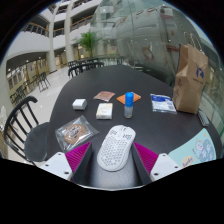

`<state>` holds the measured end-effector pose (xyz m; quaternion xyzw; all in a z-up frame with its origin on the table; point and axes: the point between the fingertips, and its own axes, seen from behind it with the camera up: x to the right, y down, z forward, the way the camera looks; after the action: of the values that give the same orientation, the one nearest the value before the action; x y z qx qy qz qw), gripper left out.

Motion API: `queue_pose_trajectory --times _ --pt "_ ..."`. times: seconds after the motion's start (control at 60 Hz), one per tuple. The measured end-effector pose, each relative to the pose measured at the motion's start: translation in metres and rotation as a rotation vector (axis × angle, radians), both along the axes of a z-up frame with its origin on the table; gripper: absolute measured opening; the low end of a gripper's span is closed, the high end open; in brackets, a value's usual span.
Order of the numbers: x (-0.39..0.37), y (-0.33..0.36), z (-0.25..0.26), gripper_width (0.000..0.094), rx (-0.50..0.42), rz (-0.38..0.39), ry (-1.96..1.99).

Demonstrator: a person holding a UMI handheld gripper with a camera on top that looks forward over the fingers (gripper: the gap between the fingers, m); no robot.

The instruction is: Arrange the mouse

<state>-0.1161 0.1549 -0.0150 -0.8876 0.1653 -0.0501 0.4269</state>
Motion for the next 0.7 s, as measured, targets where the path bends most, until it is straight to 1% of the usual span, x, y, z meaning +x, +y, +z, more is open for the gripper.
queue_pose_trajectory --times 0.083,0.15,0.183,0.217,0.25,0.3,0.333,0.4,0.467,0.5,0.6,0.667,0.7 --pt "0.009 0.008 -0.002 0.0824 -0.021 -0.019 -0.014" --pt "0.016 0.012 -0.004 0.0771 -0.044 -0.029 -0.056" --pt "0.015 0.015 -0.004 0.0708 -0.042 -0.035 -0.052" --pt "0.016 0.017 -0.004 0.0601 -0.038 -0.044 -0.045" --pt "0.015 0.017 -0.004 0.0576 -0.039 -0.045 -0.037" --pt "0.014 0.015 -0.004 0.0504 -0.041 -0.043 -0.019" --pt "0.012 0.012 -0.004 0.0472 -0.05 -0.025 -0.005" --pt "0.009 -0.005 0.003 0.0456 -0.06 0.013 0.018" --pt "0.024 -0.029 0.033 0.0456 0.009 -0.007 0.011" --pt "0.034 -0.044 0.052 0.0455 0.046 0.001 -0.018" --pt "0.075 -0.1 0.099 0.0455 0.087 0.001 -0.12" --pt "0.114 -0.137 0.108 0.0454 0.084 -0.004 -0.171" --pt "0.131 -0.148 0.105 0.0453 0.063 -0.018 -0.191"
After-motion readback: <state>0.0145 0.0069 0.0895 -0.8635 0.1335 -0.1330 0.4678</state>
